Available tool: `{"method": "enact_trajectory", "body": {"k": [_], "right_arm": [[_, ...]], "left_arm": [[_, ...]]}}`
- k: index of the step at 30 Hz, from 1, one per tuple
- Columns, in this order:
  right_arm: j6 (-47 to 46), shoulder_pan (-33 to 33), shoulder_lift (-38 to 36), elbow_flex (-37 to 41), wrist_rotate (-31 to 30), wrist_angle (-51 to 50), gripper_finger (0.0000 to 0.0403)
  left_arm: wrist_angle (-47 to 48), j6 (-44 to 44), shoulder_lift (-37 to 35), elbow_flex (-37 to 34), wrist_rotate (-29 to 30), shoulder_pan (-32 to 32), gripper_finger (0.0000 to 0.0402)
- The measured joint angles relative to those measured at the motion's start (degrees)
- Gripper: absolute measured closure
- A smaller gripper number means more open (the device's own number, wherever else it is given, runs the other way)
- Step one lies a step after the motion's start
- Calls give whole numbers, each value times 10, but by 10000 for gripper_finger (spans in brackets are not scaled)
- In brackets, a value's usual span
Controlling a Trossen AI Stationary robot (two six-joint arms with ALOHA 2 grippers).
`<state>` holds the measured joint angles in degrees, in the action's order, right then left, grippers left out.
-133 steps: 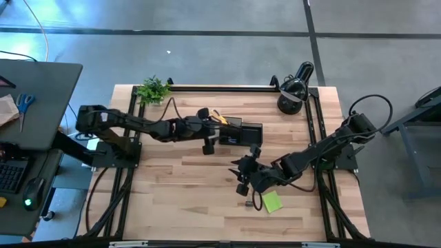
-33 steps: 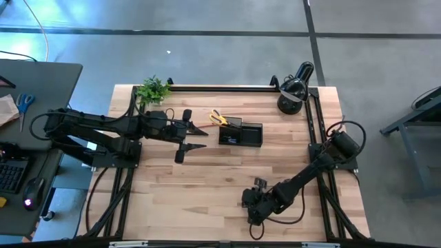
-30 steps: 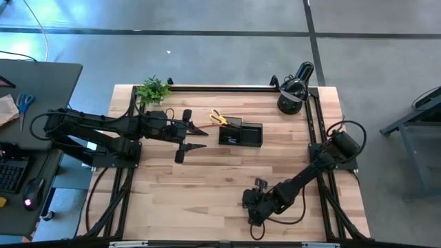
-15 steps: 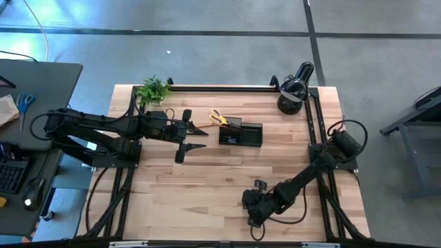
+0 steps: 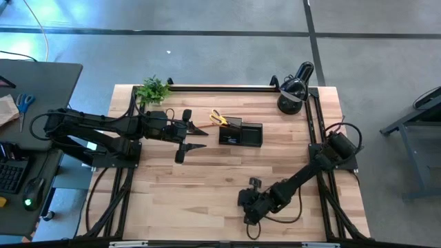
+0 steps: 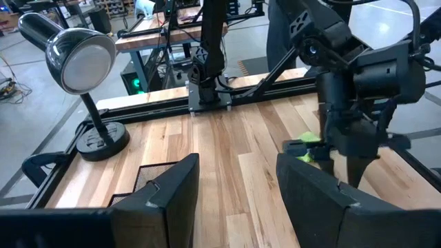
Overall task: Pick and place office supplies into organizer
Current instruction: Put the black binder clip into the desk organizer
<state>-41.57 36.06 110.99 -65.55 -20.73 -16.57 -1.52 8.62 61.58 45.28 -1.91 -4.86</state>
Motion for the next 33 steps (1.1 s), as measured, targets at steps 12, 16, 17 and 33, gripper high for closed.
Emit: {"method": "enact_trajectory", "body": {"k": [12, 16, 17, 33], "right_arm": [[5, -74, 1, 1, -92, -7, 286], [-50, -107, 1, 1, -125, 1, 286], [-47, -113, 1, 1, -118, 8, 286], [406, -127, 0, -137, 106, -197, 285]], "left_arm": [[0, 0, 0, 0, 0, 0, 218], [1, 0, 0, 0, 0, 0, 218], [3, 0, 0, 0, 0, 0, 218], [9, 8, 0, 0, 0, 0, 218]]}}
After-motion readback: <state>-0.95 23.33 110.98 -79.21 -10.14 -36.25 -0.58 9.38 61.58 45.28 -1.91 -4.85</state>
